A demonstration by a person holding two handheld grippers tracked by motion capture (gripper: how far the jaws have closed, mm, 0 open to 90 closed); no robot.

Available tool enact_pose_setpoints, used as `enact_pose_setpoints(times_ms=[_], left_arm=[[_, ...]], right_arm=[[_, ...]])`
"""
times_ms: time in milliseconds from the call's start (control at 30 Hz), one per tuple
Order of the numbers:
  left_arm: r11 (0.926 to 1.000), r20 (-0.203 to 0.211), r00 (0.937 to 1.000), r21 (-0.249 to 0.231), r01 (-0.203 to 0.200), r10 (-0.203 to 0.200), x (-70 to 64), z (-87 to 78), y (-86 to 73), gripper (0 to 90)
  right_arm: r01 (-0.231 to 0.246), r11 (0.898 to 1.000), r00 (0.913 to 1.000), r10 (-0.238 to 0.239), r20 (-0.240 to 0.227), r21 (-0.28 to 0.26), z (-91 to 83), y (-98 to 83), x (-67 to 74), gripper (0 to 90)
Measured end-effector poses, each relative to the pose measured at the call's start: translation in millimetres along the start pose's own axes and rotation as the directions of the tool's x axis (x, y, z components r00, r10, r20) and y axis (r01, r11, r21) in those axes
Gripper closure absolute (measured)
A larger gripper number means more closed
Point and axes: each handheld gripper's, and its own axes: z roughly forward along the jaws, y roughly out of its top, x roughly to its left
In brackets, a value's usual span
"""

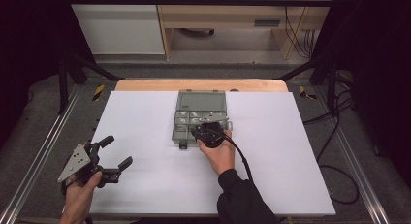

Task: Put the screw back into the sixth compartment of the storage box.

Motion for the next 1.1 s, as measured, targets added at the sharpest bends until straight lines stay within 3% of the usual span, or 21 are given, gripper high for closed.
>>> enact_pose_setpoints(times_ms=[233, 633, 833, 1100], left_arm=[[1.0000, -0.001, 1.0000, 0.000, -0.001, 0.001, 0.0, -0.1, 0.1, 1.3], [1.0000, -0.003, 1.0000, 0.005, -0.002, 0.002, -0.7, -0.4, 0.1, 1.3], [1.0000, -0.004, 1.0000, 0.003, -0.001, 0.001, -0.7, -1.1, 0.2, 1.3], [1.0000, -0.003, 1.0000, 0.001, 0.002, -0.002, -1.3, -0.9, 0.2, 1.3]], right_arm=[[0.017, 0.999, 0.9998, -0.017, 0.014, -0.028, -3.9, 2.3, 1.0, 56.5], [0.002, 0.999, 0.9988, 0.001, 0.048, -0.052, -8.4, 4.9, 1.8, 14.6], [0.034, 0.998, 0.9956, -0.029, 0.089, -0.054, -14.8, 7.0, 3.2, 13.2], [0.075, 0.992, 0.9938, -0.065, 0.089, -0.105, -29.3, 10.8, 5.2, 15.2]])
